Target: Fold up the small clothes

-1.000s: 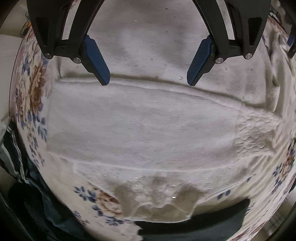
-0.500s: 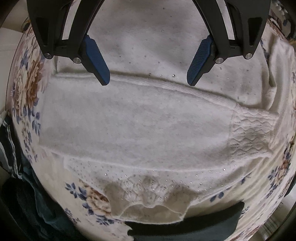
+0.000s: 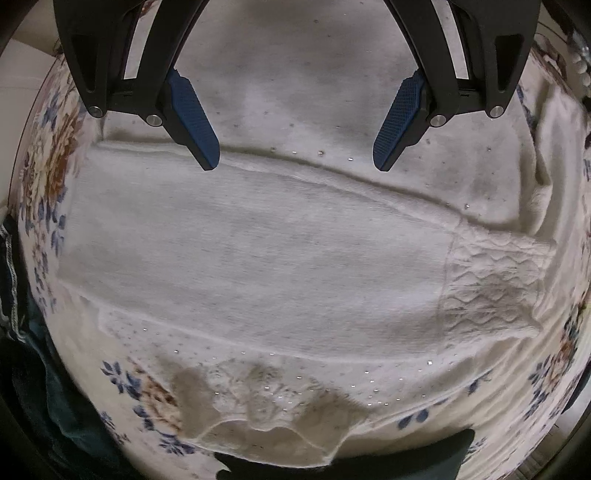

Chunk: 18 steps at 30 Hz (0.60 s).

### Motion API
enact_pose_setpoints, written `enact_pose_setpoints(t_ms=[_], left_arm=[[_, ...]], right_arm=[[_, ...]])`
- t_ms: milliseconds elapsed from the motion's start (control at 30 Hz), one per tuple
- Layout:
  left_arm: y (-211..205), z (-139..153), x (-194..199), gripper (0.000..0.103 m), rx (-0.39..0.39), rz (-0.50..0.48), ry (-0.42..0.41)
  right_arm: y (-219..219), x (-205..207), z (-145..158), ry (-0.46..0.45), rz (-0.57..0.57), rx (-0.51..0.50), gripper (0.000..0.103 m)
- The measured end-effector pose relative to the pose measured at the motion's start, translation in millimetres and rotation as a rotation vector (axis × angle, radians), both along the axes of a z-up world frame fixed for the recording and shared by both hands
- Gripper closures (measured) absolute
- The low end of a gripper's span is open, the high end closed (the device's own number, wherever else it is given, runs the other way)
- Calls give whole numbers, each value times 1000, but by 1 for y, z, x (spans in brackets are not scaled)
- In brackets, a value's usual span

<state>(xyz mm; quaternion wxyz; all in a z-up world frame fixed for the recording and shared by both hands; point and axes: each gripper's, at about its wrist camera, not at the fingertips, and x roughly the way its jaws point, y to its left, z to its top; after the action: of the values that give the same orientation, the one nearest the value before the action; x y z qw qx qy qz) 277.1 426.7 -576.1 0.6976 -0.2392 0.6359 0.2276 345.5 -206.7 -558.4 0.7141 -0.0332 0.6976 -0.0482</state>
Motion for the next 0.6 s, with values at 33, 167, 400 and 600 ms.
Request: enact_pose_setpoints(t_ms=[33, 167, 400, 600], left_arm=[[-3, 12, -10, 97, 20, 9, -16], [-7, 53, -60, 97, 28, 175, -30], [44, 73, -135, 92, -92, 697, -223], [41, 52, -161, 51, -176, 765, -354]], right_arm=[[1, 0, -1, 0, 1, 1, 16], [2, -1, -2, -18, -1, 4, 16], [-14, -6, -4, -9, -18, -10, 16], [-27, -22, 3, 2, -17, -16, 16]])
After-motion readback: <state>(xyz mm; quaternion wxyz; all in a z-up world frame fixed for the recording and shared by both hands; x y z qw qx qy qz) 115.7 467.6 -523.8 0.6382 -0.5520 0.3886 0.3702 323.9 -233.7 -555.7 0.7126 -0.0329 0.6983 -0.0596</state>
